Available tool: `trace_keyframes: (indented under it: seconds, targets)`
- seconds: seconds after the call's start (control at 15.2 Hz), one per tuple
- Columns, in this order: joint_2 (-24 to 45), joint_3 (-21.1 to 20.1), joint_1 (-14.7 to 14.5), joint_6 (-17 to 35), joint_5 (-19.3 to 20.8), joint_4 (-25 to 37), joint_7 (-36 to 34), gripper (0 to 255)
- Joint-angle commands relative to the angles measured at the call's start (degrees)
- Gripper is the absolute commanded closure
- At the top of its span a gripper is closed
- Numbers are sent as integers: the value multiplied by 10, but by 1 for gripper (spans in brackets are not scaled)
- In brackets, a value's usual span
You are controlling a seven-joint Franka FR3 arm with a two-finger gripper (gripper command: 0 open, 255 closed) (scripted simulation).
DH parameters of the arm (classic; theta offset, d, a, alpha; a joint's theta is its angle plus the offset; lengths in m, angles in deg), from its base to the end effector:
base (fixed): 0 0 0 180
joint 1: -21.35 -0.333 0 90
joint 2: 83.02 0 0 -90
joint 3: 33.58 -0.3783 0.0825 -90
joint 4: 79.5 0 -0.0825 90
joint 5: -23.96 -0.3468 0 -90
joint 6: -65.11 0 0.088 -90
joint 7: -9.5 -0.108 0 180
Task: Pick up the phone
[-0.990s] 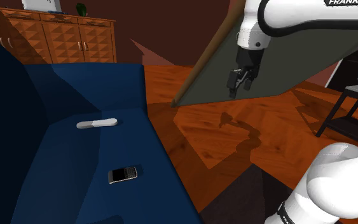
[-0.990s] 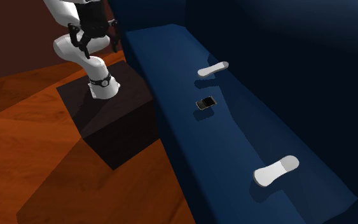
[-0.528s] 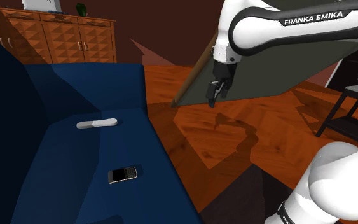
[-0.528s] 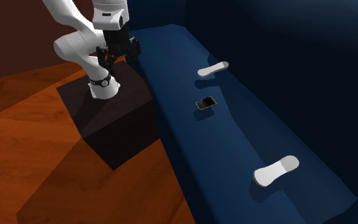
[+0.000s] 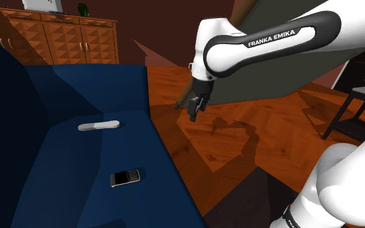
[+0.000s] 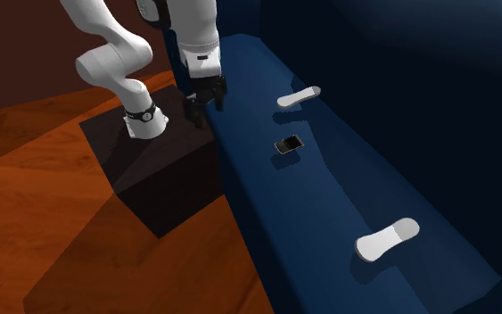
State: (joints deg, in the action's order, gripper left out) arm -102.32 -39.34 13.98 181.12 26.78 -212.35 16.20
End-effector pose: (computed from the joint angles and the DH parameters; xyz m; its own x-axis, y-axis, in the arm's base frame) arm 0.3858 0.0921 0.5497 0.9344 0.3550 0.0307 0.3516 -0.9325 0.0823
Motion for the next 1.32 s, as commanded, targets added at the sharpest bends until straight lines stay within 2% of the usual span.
trace_keyframes:
  seconds: [0.0,0.59,1.25]
  targets:
    - [33,-4,-9,26,-5,9,17,0]
    - [187,-33,-47,121,-20,72,80,0]
    - [354,-74,-88,186,-13,174,141,0]
